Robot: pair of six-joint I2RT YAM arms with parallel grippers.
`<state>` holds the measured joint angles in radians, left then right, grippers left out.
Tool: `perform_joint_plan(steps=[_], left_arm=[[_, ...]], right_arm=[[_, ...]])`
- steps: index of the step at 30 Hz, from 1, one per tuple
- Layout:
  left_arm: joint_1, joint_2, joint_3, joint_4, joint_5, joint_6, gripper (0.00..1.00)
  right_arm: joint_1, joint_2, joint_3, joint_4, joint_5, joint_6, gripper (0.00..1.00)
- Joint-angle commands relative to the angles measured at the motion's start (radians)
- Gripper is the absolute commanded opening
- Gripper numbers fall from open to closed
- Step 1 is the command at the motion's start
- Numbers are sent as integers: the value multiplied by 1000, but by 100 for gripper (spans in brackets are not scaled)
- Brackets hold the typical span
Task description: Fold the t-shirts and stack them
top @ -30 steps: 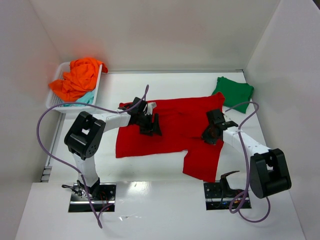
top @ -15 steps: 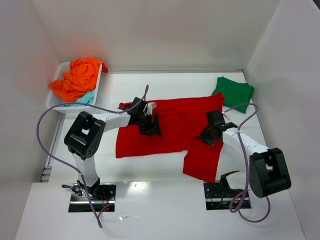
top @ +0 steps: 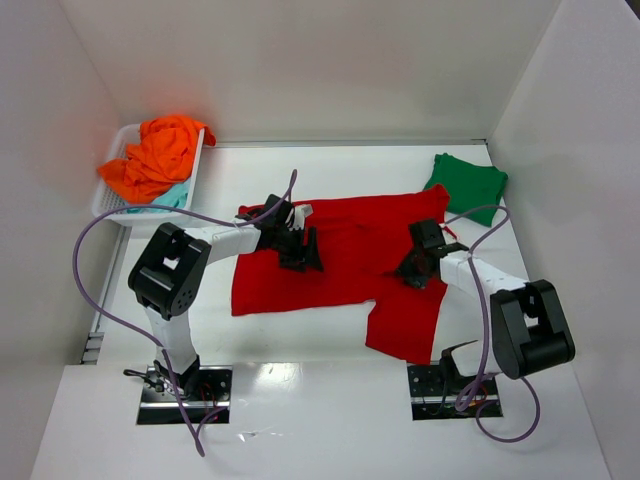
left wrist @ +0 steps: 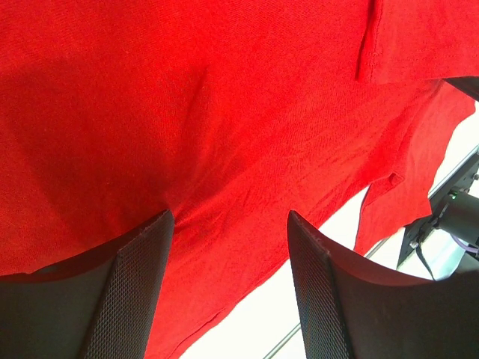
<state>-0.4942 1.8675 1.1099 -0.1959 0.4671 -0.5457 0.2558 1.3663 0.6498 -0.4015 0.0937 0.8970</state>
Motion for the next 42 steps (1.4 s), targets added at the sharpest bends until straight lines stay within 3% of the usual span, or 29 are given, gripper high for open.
perform_joint_plan(steps=[1, 19, 28, 31, 42], left_arm=[[-4, 13, -15, 1, 13, 33, 71], [-4, 32, -5, 1, 22, 33, 71], [-4, 32, -5, 1, 22, 43, 71], [-4, 32, -5, 1, 22, 43, 71], [-4, 41, -5, 1, 22, 43, 71]], right_arm=[[10, 10, 47, 55, 20, -6, 39], [10, 68, 116, 73, 12, -43, 42], [19, 125, 134, 92, 3, -43, 54], [30, 134, 145, 102, -8, -43, 54], [30, 166, 145, 122, -8, -43, 28]])
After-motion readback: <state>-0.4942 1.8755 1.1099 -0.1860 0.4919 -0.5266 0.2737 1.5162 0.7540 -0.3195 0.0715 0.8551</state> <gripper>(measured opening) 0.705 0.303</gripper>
